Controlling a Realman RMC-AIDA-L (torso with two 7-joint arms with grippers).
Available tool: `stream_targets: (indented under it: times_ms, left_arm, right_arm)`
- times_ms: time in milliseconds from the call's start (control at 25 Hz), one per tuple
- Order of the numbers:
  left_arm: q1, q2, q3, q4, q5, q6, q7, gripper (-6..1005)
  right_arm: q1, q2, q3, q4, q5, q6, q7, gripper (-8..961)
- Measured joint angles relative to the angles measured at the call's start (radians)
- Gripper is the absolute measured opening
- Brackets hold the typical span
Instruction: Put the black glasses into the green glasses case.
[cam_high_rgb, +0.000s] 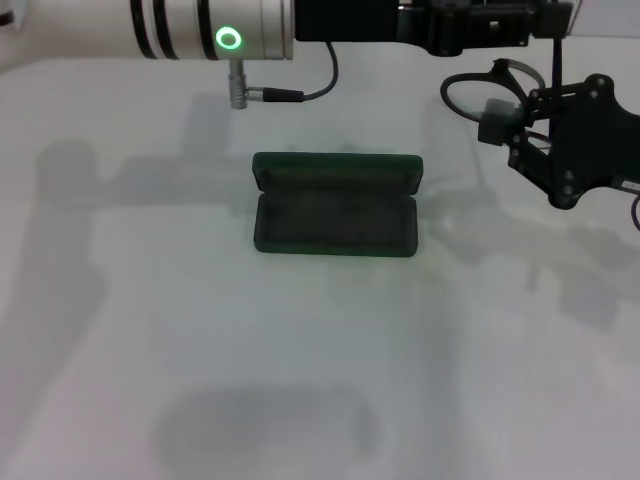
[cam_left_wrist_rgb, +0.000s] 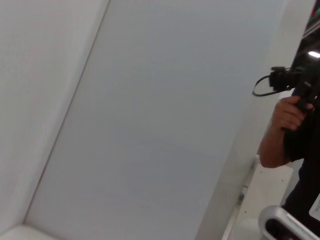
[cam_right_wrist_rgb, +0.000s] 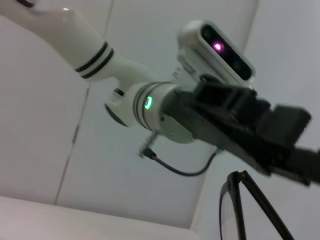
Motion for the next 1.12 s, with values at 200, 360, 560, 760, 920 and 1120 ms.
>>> stream_targets:
  times_ms: [200, 360, 560, 760, 920, 1120]
  left_arm:
    - [-0.010, 0.010, 0.000, -0.005, 0.061, -0.001, -0.080, 468]
    - [-0.006, 0.011, -0.001, -0.014, 0.031, -0.002, -0.094, 469]
    - [0.031, 0.012, -0.001, -0.071, 0.017, -0.089, -0.057, 469]
    - [0.046, -0.017, 0.000, -0.022, 0.080, -0.282, -0.027, 469]
    - [0.016, -0.038, 0.000, 0.044, 0.079, -0.291, 0.031, 469]
    - [0.006, -0.033, -0.001, 0.093, 0.057, -0.187, 0.126, 469]
  right_arm:
    - [-0.003, -0.001, 0.001, 0.000, -0.001, -0.024, -0.014, 114]
    - [-0.018, -0.010, 0.000, -0.002, -0.030, -0.098, -0.060, 113]
    - [-0.041, -0.017, 0.015, -0.016, -0.043, -0.297, -0.097, 114]
    - [-0.043, 0.000, 0.033, -0.035, -0.043, -0.423, -0.095, 113]
    - [-0.011, 0.001, 0.005, 0.012, -0.063, -0.404, -0.081, 113]
    - [0.006, -0.005, 0.007, 0.052, -0.080, -0.310, -0.049, 114]
